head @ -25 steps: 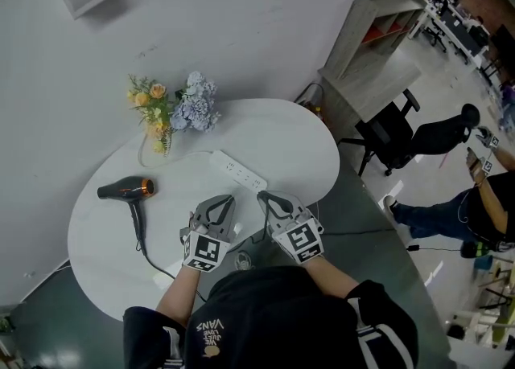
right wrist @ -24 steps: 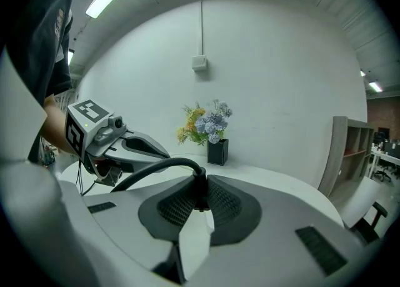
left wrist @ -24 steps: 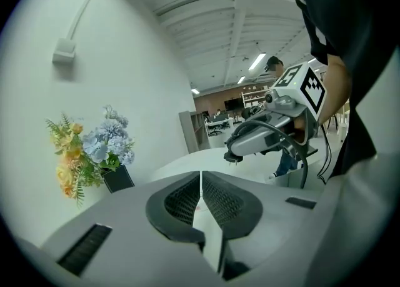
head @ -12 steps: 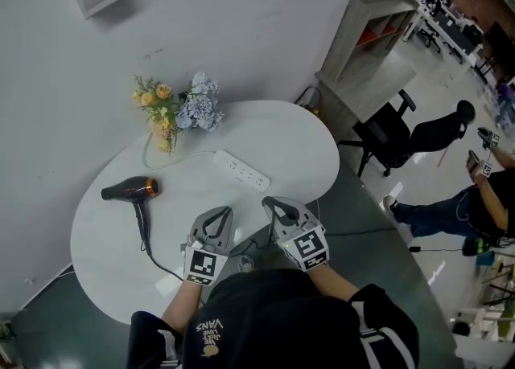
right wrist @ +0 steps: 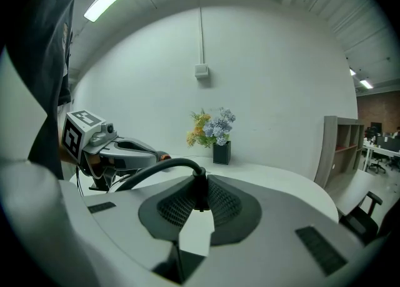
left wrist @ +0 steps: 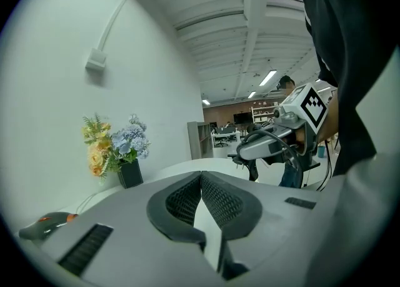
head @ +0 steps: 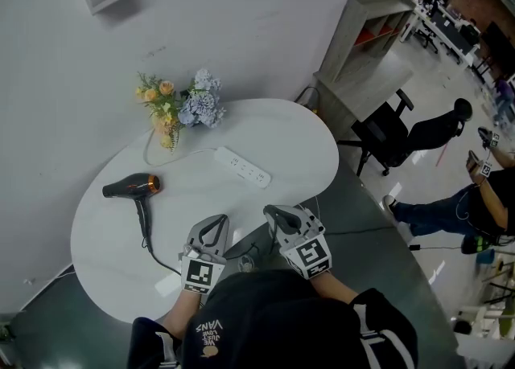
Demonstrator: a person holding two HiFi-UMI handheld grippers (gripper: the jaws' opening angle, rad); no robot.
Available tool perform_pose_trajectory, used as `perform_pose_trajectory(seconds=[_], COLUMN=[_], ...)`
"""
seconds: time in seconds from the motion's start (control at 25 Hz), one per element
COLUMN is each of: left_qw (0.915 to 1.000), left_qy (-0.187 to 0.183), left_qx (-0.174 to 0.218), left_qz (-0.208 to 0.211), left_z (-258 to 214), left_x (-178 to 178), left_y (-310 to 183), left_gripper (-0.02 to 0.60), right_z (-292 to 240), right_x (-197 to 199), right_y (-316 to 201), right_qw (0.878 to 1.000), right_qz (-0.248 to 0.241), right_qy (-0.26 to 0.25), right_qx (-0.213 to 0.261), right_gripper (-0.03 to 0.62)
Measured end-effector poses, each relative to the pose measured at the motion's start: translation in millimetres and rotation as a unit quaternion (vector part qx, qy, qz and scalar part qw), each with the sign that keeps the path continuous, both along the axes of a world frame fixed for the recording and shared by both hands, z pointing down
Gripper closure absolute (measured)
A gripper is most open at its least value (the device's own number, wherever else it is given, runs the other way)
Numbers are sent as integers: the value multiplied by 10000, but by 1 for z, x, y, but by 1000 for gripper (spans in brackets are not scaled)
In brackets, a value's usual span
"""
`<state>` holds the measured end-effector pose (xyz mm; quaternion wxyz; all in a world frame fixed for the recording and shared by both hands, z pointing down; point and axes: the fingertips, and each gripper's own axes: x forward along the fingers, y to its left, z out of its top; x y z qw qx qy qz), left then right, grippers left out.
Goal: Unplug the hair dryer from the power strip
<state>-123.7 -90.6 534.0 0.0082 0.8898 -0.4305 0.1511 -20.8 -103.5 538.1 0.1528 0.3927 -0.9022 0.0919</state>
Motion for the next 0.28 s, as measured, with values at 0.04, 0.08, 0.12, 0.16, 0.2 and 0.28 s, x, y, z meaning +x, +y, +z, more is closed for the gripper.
perform_pose_trajectory(seconds=[0.04, 0.08, 0.12, 0.16, 0.2, 0.28], left_qw=[10000, 10000, 10000, 10000, 10000, 10000], left_qy=[4, 5, 5, 5, 8, 18], left_qx=[10, 17, 23, 27, 31, 35], left_qz=[-9, -16, -18, -15, -10, -1], left_z=[0, -1, -2, -4, -6, -11], left_x=[0, 0, 1, 2, 4, 6], left_y=[3, 6, 9, 11, 13, 17], left_gripper=[561, 561, 561, 561, 561, 561], right_z=[1, 2, 1, 0, -2, -6], right_x=[0, 0, 0, 0, 1, 2], right_y=[3, 6, 9, 11, 13, 16], right_qw=[10000, 10000, 10000, 10000, 10000, 10000], right_qz=[-5, -10, -15, -20, -23, -26], right_qy=[-11, -22, -28, -30, -30, -27], right_qx=[-2, -4, -8, -14, -18, -12], right_gripper=[522, 522, 522, 522, 522, 522])
